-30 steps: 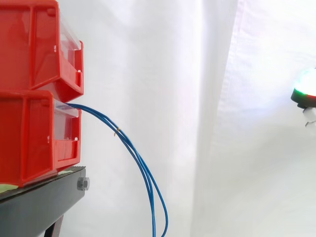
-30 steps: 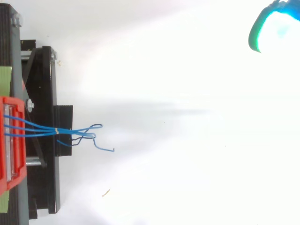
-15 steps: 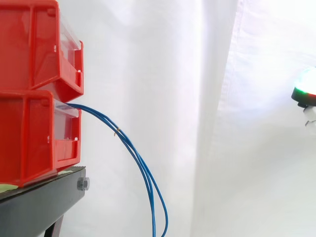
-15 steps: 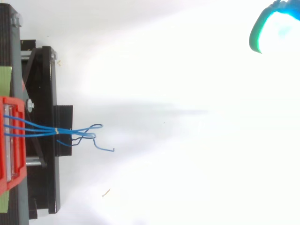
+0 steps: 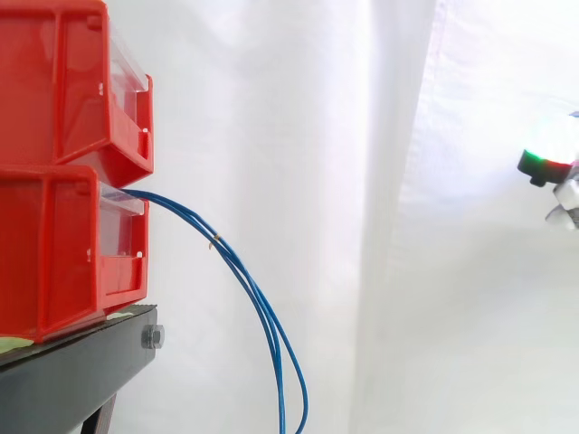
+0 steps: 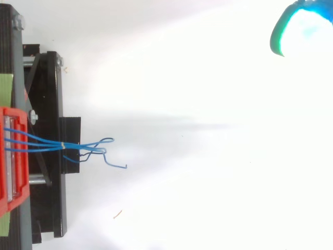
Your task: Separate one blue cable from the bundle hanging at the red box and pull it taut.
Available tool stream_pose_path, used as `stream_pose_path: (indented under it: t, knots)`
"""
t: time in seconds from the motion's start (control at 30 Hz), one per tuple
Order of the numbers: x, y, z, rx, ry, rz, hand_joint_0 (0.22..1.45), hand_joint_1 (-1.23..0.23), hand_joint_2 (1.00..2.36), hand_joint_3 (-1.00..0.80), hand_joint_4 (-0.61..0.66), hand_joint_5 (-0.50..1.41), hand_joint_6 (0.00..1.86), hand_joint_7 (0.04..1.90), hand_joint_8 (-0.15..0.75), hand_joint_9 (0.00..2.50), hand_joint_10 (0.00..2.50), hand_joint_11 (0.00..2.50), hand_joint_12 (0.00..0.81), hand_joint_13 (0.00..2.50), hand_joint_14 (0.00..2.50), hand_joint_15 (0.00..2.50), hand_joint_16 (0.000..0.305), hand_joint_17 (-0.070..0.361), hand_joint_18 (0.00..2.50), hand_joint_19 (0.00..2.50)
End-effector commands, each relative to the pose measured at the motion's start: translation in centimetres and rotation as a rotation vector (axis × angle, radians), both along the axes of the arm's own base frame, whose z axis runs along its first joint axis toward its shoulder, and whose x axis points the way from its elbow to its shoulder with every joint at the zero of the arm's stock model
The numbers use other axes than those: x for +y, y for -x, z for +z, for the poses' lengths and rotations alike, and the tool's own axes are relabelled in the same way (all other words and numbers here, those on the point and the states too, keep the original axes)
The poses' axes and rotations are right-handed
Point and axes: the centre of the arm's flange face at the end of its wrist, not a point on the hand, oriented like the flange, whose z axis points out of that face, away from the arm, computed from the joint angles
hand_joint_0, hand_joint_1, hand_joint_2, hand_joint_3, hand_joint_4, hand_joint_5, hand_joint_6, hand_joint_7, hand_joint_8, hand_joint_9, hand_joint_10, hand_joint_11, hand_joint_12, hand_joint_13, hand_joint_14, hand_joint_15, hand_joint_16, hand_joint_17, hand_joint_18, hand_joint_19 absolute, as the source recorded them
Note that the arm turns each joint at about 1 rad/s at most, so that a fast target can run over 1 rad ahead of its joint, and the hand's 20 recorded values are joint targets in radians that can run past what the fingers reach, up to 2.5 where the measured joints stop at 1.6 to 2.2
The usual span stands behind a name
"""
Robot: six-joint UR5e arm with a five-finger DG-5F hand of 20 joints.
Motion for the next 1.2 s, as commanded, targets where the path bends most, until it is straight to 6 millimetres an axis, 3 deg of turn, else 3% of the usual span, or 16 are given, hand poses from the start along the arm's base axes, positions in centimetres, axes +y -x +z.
stream_pose_path:
  t: [0.0, 0.13, 0.33, 0.57, 1.03, 1.17]
  knots:
    - [0.2, -0.9, -0.1, -0.038, 0.010, -0.014, 0.56, -0.53, 1.00, -0.50, 0.24, -0.23, 0.50, 0.72, 0.324, 0.53, 0.00, 0.20, 0.333, 0.38, 0.00, 0.15, 0.043, 0.097, 0.53, 0.35]
    - [0.5, -1.9, -0.7, -0.060, 0.017, -0.030, 0.56, -0.54, 1.00, -0.50, 0.25, -0.23, 0.50, 0.72, 0.323, 0.53, 0.00, 0.19, 0.332, 0.38, 0.00, 0.15, 0.043, 0.097, 0.53, 0.34]
    - [1.3, -4.6, -3.7, -0.086, 0.025, -0.034, 0.57, -0.55, 1.00, -0.50, 0.25, -0.23, 0.50, 0.72, 0.323, 0.53, 0.00, 0.19, 0.331, 0.39, 0.00, 0.15, 0.043, 0.096, 0.53, 0.34]
    - [2.2, -6.3, -6.0, -0.086, 0.024, -0.031, 0.57, -0.57, 1.00, -0.50, 0.25, -0.23, 0.50, 0.72, 0.322, 0.53, 0.00, 0.19, 0.329, 0.39, 0.00, 0.15, 0.042, 0.095, 0.54, 0.33]
    - [3.5, -9.2, -8.1, -0.112, 0.026, -0.050, 0.59, -0.61, 1.00, -0.50, 0.24, -0.23, 0.50, 0.72, 0.317, 0.53, 0.00, 0.20, 0.321, 0.39, 0.00, 0.15, 0.041, 0.093, 0.54, 0.35]
    - [4.1, -10.8, -10.5, -0.104, 0.027, -0.041, 0.59, -0.61, 1.00, -0.50, 0.24, -0.23, 0.50, 0.72, 0.317, 0.53, 0.00, 0.19, 0.322, 0.39, 0.00, 0.15, 0.041, 0.092, 0.54, 0.35]
